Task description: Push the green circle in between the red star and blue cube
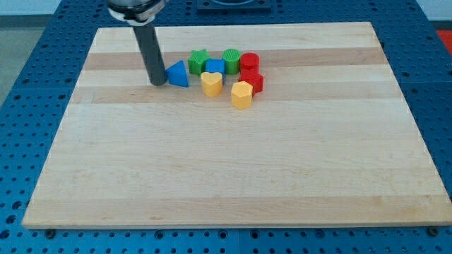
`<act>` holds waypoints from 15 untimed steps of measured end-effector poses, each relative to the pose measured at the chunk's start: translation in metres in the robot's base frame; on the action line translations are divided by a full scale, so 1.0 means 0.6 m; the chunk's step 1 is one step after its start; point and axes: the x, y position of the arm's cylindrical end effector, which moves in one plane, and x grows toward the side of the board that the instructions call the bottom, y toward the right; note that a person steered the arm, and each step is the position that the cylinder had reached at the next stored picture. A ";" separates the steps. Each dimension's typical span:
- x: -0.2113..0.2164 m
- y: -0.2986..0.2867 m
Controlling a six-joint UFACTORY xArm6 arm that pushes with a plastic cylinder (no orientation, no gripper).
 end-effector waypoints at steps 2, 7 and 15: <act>-0.047 -0.060; -0.137 0.197; -0.066 0.193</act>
